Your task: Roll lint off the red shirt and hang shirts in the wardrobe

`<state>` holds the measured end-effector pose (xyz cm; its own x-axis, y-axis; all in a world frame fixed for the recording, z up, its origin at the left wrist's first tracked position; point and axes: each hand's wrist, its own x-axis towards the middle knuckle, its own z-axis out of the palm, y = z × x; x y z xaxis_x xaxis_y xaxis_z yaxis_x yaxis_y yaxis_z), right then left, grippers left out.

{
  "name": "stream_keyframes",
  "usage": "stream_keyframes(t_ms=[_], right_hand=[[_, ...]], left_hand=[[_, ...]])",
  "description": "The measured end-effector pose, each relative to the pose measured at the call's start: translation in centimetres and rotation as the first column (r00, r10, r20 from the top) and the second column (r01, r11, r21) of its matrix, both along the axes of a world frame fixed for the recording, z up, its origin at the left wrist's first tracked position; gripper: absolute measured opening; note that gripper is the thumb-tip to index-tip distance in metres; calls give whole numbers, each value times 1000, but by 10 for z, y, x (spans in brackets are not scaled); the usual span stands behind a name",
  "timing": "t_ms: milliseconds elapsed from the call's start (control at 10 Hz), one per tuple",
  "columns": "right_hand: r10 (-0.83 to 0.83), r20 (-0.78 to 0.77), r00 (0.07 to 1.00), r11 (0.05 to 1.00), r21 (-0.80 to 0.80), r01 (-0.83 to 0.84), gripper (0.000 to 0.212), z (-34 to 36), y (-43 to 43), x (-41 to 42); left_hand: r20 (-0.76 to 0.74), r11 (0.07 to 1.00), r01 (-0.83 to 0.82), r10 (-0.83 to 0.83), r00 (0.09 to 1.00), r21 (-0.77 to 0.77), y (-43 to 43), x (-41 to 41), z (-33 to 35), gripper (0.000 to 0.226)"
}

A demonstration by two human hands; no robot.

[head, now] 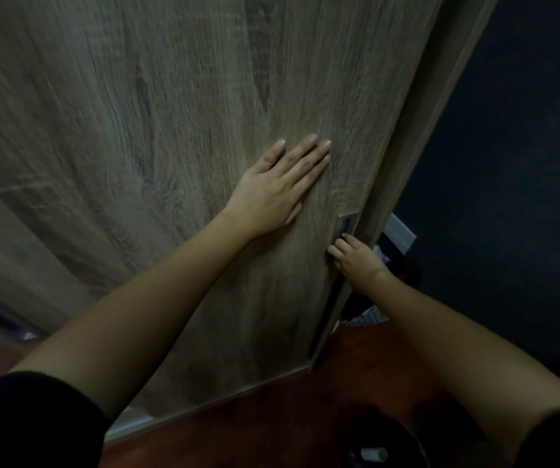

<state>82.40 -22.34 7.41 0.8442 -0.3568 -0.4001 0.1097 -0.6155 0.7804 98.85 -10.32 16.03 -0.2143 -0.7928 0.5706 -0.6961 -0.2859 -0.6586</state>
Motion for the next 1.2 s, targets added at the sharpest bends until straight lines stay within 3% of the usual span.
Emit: stream_keyframes(t_ms=[500, 600, 700, 800, 900, 1000, 1200], right_hand=[[95, 85, 992, 995, 33, -98, 53, -8, -43, -13], [77, 93, 993, 996, 43, -82, 51, -8, -41, -17], [20, 105, 994, 993, 115, -32, 57, -7, -40, -27], [-188, 214, 959, 916, 391, 92, 68, 6, -39, -53], [-395, 360, 845, 813, 565, 139, 66, 22, -41, -76], [-647, 438, 624, 677, 706, 208, 62, 41, -34, -114], [-768, 466, 439, 601, 761, 244, 64, 74, -2, -157]], left_hand=[[-94, 984, -169, 174, 980, 54, -28, -40, 6, 60], [-205, 962, -192, 232, 951, 195, -23, -53, 18, 61], [-344, 949, -177, 263, 902, 260, -19, -66, 24, 65], [-500, 947, -177, 294, 815, 270, -11, -87, 16, 69], [-585, 928, -159, 339, 736, 338, -10, -101, 5, 68], [-635, 873, -87, 414, 652, 479, -16, -121, -11, 65], [-686, 798, 2, 516, 513, 602, -37, -164, -12, 64]])
